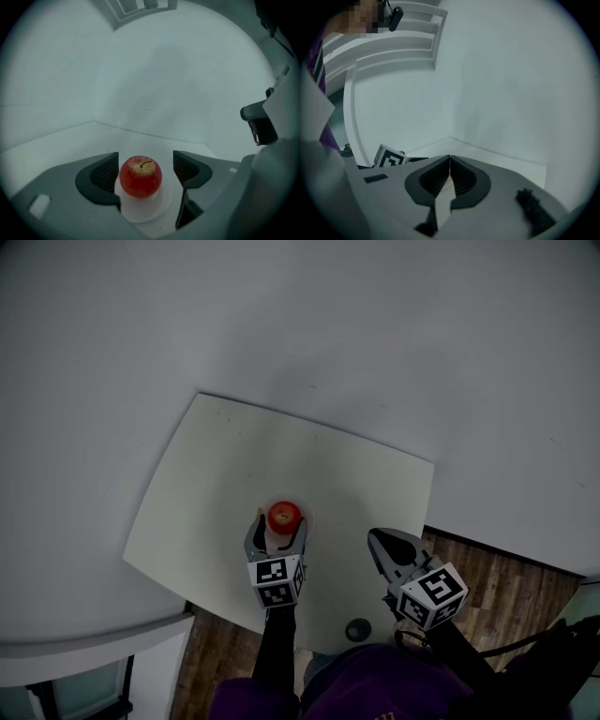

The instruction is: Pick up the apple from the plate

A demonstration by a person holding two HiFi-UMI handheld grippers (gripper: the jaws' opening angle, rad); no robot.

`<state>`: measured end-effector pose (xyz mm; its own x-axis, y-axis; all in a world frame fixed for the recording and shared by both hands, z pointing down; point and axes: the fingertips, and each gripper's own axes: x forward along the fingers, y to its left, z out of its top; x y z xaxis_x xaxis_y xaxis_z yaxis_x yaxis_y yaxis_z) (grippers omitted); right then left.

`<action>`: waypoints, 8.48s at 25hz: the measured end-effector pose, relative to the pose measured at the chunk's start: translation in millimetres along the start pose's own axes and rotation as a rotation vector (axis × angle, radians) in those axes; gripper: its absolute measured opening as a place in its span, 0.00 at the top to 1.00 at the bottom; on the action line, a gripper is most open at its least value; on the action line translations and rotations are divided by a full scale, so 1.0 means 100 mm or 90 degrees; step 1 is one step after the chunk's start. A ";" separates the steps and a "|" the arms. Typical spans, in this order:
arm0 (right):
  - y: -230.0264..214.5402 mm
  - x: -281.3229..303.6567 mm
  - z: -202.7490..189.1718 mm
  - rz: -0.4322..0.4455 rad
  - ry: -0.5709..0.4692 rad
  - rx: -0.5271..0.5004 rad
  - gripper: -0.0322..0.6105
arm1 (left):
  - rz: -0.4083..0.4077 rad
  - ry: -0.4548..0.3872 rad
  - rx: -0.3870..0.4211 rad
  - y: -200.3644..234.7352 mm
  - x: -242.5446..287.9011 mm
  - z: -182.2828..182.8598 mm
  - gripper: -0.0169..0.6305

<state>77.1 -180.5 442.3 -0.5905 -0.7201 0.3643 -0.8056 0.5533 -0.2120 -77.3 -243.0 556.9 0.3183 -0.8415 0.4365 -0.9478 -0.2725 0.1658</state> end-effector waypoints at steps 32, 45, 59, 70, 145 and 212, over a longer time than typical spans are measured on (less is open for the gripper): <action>-0.10 0.06 -0.05 -0.017 0.013 0.009 0.93 | 0.006 0.078 0.013 0.11 0.37 -0.31 0.39; -0.10 0.05 -0.05 -0.015 0.009 0.010 0.93 | -0.001 0.055 0.031 0.09 0.35 -0.22 0.39; -0.06 0.03 -0.02 -0.007 0.001 0.005 0.93 | -0.006 0.043 0.047 -0.02 0.16 -0.21 0.39; 0.02 -0.02 -0.03 -0.003 -0.003 0.000 0.93 | -0.019 0.022 0.044 -0.12 0.00 -0.19 0.39; 0.41 -0.25 -0.05 0.042 -0.017 -0.031 0.93 | 0.012 0.078 -0.001 -0.25 -0.94 -1.07 0.38; 0.81 -0.32 -0.17 0.114 0.001 -0.065 0.93 | 0.141 -0.182 0.017 -0.21 -2.12 -0.07 0.96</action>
<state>32.1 -105.5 428.5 -0.7234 -0.6058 0.3311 -0.6787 0.7119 -0.1805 -124.6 -55.8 467.3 0.0906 -0.9767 0.1944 -0.9945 -0.0783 0.0697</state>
